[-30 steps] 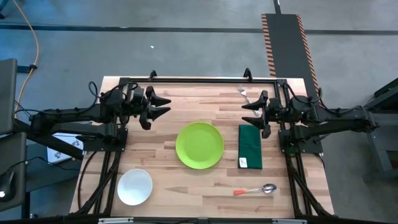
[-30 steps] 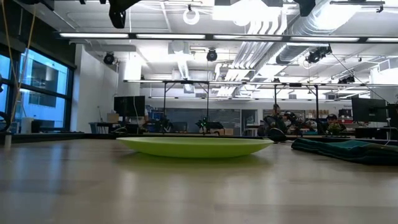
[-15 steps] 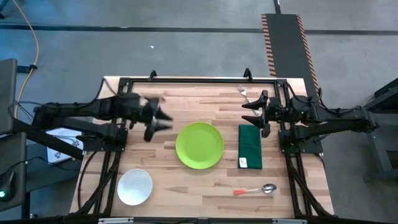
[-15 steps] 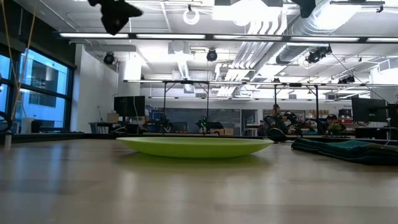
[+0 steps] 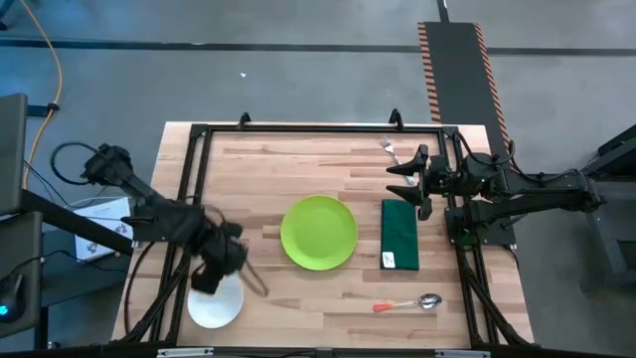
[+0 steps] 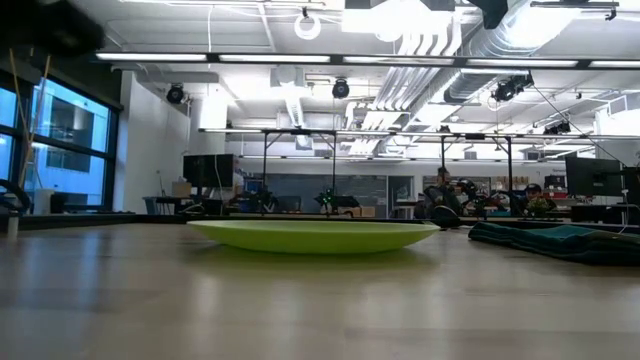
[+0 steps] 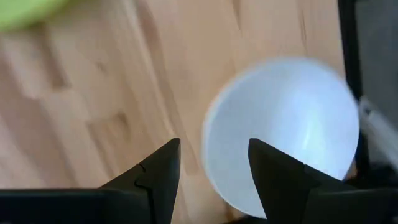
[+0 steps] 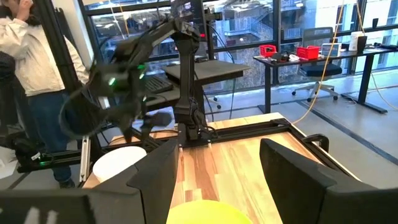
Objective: Set table place
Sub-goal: Put the white bowl on top of the green plate
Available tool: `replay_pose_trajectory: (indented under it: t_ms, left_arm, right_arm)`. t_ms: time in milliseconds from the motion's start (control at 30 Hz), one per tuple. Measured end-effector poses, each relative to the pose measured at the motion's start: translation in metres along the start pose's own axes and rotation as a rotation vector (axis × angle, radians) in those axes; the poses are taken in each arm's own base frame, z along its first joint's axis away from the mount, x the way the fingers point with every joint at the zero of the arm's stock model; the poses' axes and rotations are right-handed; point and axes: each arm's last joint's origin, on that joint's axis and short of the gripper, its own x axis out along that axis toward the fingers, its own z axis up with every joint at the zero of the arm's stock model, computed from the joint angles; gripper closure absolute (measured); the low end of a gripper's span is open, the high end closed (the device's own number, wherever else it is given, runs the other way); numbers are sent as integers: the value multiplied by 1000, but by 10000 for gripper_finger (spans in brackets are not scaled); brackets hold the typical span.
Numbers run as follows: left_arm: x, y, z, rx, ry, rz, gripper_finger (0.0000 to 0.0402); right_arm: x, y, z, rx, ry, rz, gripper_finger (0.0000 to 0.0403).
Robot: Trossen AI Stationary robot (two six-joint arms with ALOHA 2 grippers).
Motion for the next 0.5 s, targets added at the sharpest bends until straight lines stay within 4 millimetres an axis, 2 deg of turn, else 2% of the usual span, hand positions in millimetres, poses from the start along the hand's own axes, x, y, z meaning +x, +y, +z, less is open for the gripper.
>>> replay_pose_trajectory:
  t_ms: [100,200,367,500]
  left_arm:
    - [26,-15,-5,27,77,20,222]
    - [49,-21,-12,38,142,88,222]
    - [74,-14,-22,16,210,203,222]
    - [91,-11,-29,-14,215,116,222]
  right_arm:
    - [0,0,0,0,4,-13,183]
    - [0,-1,0,0,2,-28,183]
    - [0,-1,0,0,2,-28,183]
    - [0,-1,0,0,0,-28,183]
